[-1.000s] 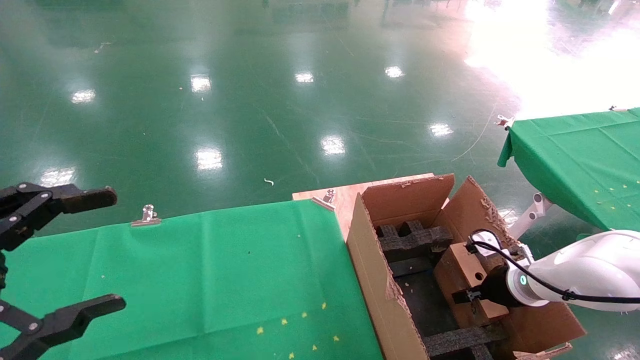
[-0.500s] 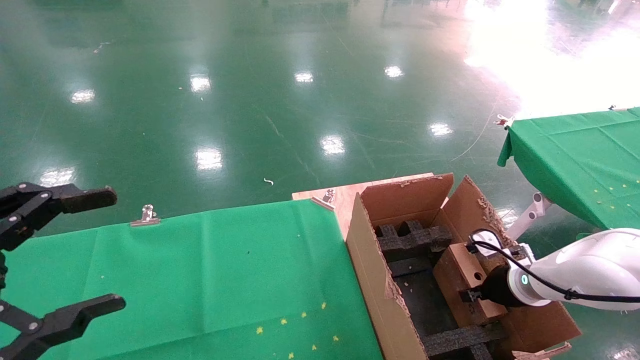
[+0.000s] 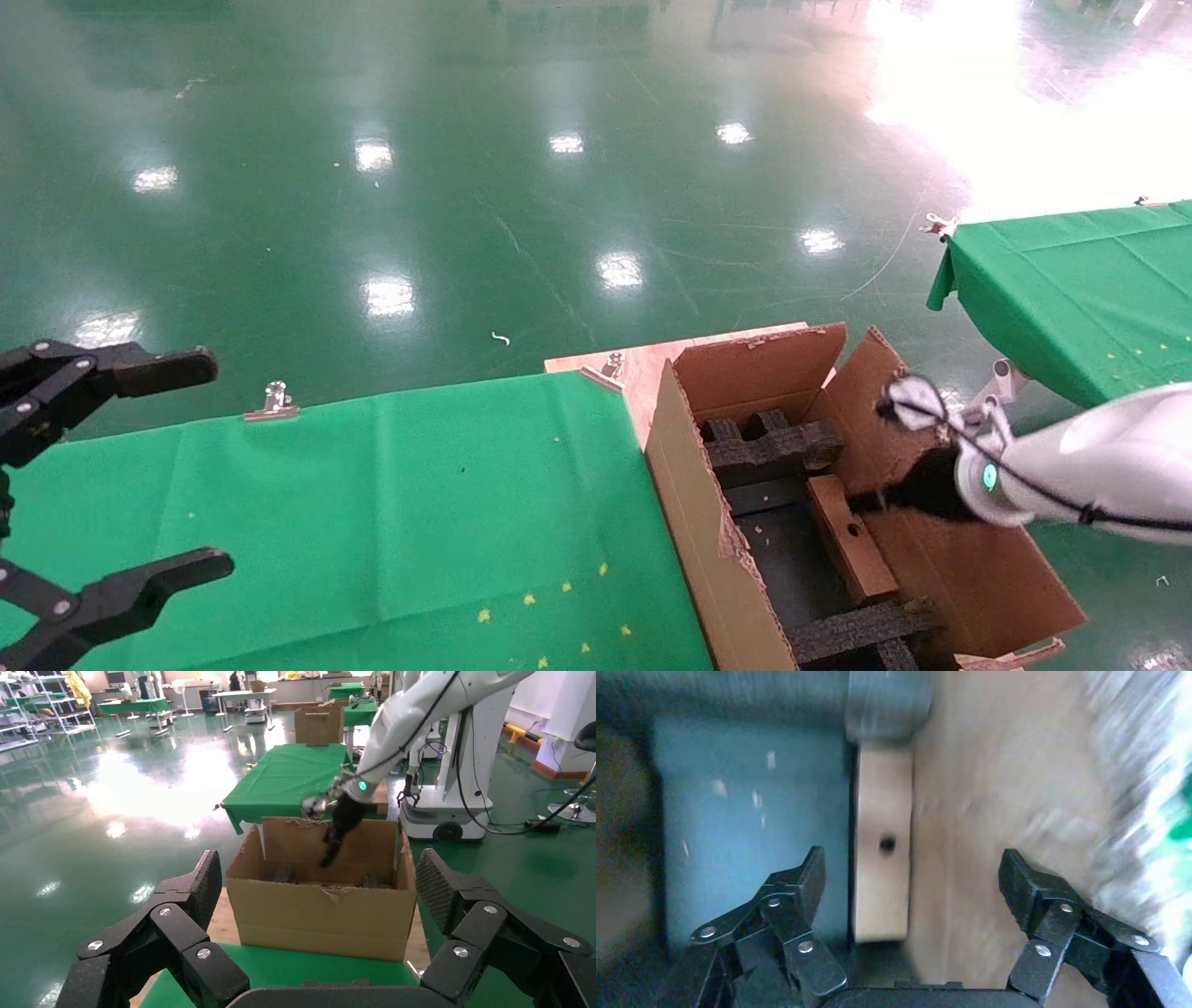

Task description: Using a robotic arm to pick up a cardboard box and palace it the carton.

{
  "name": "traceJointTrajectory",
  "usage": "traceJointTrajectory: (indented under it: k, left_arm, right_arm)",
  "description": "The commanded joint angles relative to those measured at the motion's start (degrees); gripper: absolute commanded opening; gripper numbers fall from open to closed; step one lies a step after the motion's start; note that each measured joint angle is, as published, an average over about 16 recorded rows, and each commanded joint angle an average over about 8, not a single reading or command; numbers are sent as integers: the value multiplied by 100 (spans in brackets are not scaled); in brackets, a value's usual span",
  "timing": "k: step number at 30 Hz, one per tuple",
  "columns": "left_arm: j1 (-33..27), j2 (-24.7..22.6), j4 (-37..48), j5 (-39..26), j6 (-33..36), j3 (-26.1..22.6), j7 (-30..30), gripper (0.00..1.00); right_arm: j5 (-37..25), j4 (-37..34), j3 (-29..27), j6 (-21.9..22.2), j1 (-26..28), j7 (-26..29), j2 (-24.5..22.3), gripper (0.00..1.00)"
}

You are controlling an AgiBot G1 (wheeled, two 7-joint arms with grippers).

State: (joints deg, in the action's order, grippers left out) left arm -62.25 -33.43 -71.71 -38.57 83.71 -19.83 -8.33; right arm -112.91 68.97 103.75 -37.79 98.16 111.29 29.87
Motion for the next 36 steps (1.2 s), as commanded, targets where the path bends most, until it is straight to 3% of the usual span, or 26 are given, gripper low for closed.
traceJointTrajectory:
  k: [1, 5, 9, 13, 18, 21, 25, 31, 36]
  left_arm:
    - [0, 0, 0, 0, 0, 0, 0, 100]
    - [0, 0, 0, 0, 0, 0, 0, 100]
    - [0, 0, 0, 0, 0, 0, 0, 100]
    - [0, 0, 0, 0, 0, -1, 0, 100]
    - [0, 1, 0, 0, -1, -1, 0, 100]
    - [0, 1, 0, 1, -1, 0, 1, 100]
    - [1, 2, 0, 2, -2, 0, 1, 100]
    - [1, 2, 0, 2, -2, 0, 1, 100]
    - [1, 3, 1, 3, -2, -1, 1, 100]
  right_arm:
    - [-86, 64, -55, -8, 134, 42, -47, 100]
    - [-13, 409, -270, 11, 539, -28, -145, 100]
    - [447, 746, -513, 131, 903, -365, -186, 100]
    - [1438, 888, -802, 174, 1212, -1094, -152, 100]
    - [2808, 916, -1186, -144, 1517, -2081, -133, 100]
    - [3310, 931, -1352, -366, 1634, -2417, -140, 100]
    - [3543, 940, -1433, -494, 1694, -2529, -143, 100]
    - [3400, 919, -1410, -436, 1600, -2451, -140, 100]
    - [3564, 900, -1762, -640, 1342, -2806, -107, 100]
